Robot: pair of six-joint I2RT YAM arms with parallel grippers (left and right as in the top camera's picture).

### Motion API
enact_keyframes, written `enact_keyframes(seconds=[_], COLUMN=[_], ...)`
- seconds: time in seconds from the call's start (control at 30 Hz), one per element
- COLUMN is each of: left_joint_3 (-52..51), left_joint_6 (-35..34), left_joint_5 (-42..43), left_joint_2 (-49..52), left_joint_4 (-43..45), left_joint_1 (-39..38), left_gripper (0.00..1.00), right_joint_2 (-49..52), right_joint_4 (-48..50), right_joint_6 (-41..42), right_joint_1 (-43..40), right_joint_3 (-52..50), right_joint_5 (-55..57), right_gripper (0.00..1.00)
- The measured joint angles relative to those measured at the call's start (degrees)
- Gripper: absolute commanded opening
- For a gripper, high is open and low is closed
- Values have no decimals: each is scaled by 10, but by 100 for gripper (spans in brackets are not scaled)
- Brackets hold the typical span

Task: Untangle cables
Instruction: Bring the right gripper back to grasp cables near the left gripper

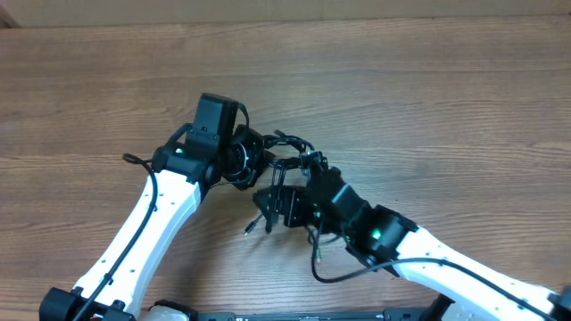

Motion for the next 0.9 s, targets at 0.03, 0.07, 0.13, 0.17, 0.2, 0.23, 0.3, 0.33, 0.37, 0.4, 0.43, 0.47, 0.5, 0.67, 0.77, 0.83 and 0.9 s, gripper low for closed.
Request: enact_keyframes(seconds=[0.03,0.07,0.13,0.17,0.2,0.23,0.3,0.33,0.37,0.4,0.43,0.47,0.5,0.67,0.77,0.83,0.9], left_joint_3=[0,0,0,0,0,0,0,0,0,0,0,0,0,0,0,0,0], left_joint_6=[-5,-9,-12,-7,8,28,100,172,228,280,327,377,438,651,740,793,822], left_joint_5=[-1,-2,-7,-12,-17,-19,-20,-15,-12,-7,-2,4,15,103,160,203,227], left_joint_2=[0,0,0,0,0,0,0,0,0,0,0,0,0,0,0,0,0], left_joint_4=[-2,-6,-12,-13,-13,-13,-12,-7,-1,3,4,5,6,12,14,14,14], left_joint_1=[0,-1,-1,2,5,10,28,41,49,53,54,54,54,54,54,51,42], left_gripper=[4,4,4,4,4,4,4,4,4,4,4,4,4,5,4,4,4], right_joint_2=[13,20,24,22,21,19,4,-7,-30,-48,-64,-90,-112,-184,-220,-229,-228], right_joint_4=[22,28,30,30,28,24,-1,-15,-47,-74,-96,-127,-145,-185,-184,-177,-164], right_joint_6=[-10,-12,-17,-20,-21,-24,-30,-33,-41,-50,-59,-75,-87,-121,-130,-130,-124], right_joint_1=[0,0,0,0,1,1,1,1,-1,-1,-2,-2,-2,-15,-36,-54,-70], right_joint_3=[0,0,0,0,0,0,0,0,1,1,1,1,1,1,1,1,1], right_joint_5=[8,13,19,19,20,21,23,24,27,28,29,30,30,23,9,2,-2], right_gripper=[33,17,4,4,4,4,4,4,4,4,4,4,4,4,4,4,4])
